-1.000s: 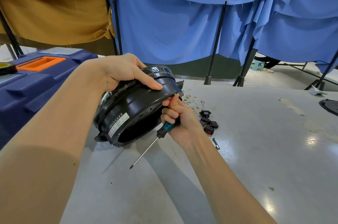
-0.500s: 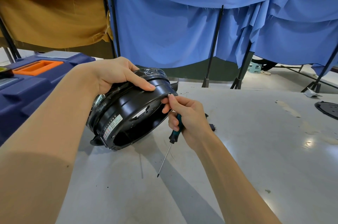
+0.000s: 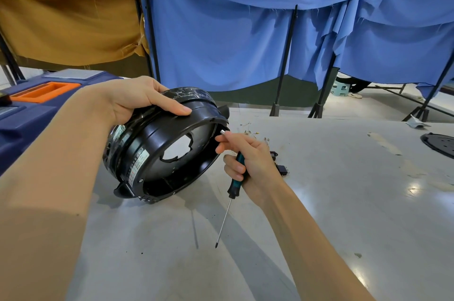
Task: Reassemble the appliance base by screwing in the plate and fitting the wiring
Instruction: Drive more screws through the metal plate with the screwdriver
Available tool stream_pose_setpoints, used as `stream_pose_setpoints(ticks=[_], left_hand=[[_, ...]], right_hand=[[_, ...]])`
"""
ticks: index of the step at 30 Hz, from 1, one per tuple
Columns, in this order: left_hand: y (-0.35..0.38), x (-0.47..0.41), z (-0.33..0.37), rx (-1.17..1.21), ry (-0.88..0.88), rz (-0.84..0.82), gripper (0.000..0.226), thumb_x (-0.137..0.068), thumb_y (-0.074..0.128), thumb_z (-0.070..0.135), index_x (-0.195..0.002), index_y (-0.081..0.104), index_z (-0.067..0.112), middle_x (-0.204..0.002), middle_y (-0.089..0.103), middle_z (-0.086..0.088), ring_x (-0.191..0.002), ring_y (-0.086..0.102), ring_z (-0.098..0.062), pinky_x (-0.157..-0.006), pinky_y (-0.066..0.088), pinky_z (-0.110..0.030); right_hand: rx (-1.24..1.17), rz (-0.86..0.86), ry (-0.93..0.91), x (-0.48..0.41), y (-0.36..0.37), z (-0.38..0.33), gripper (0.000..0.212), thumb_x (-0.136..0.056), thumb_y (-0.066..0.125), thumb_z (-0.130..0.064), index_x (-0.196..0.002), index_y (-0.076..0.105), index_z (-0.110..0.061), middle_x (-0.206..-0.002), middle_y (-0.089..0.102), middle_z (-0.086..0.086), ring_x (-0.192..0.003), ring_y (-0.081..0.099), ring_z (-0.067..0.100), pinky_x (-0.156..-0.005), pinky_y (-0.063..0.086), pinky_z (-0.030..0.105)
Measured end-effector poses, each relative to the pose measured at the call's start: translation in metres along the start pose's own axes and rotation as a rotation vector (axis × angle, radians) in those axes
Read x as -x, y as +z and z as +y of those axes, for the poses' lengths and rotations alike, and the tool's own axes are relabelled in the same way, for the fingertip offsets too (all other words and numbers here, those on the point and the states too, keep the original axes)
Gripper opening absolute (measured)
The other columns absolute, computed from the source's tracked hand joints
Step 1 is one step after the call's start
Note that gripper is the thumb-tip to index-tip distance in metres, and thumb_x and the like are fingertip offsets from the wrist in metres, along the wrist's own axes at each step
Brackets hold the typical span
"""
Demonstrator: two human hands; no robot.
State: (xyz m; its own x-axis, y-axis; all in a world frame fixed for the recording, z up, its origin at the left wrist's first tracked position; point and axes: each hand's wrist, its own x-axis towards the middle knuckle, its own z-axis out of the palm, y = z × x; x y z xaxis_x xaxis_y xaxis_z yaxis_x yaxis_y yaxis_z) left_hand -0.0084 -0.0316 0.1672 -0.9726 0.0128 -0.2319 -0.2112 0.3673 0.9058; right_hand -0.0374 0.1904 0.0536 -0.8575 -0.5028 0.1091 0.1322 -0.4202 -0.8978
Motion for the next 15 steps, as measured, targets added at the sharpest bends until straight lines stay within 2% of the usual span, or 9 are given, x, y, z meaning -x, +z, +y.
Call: stream_pose_setpoints(ticks=[6,10,15], left_hand=[[0.003,0.0,0.002,-0.012,0.007,0.003,0.032,-0.052,0.084,0.019,-0.081,0.078,0.006,-0.093,0.073,-0.023,-0.075,0.073,-0.033,-0.061,0.06,-0.036],[0.005,-0.001,0.003,-0.026,0.017,0.016,0.026,-0.056,0.083,0.018,-0.079,0.079,0.007,-0.094,0.074,-0.02,-0.078,0.073,-0.034,-0.064,0.06,-0.038],[0.009,0.0,0.004,-0.038,0.004,-0.007,0.033,-0.054,0.085,0.02,-0.083,0.078,0.006,-0.098,0.073,-0.021,-0.083,0.072,-0.036,-0.067,0.06,-0.04]], right_hand=[[0.023,0.024,-0.077,-0.003,0.013,-0.002,0.022,-0.097,0.058,-0.014,-0.098,0.069,0.004,-0.074,0.066,0.011,-0.035,0.034,0.008,-0.035,0.029,0.019],[0.114,0.07,-0.15,-0.004,0.019,-0.002,0.019,-0.098,0.056,-0.014,-0.093,0.07,-0.001,-0.073,0.067,0.009,-0.035,0.034,0.01,-0.036,0.03,0.021],[0.303,0.134,-0.261,-0.006,0.018,-0.001,0.02,-0.098,0.057,-0.014,-0.088,0.069,-0.002,-0.066,0.068,0.005,-0.031,0.034,0.012,-0.038,0.031,0.022]])
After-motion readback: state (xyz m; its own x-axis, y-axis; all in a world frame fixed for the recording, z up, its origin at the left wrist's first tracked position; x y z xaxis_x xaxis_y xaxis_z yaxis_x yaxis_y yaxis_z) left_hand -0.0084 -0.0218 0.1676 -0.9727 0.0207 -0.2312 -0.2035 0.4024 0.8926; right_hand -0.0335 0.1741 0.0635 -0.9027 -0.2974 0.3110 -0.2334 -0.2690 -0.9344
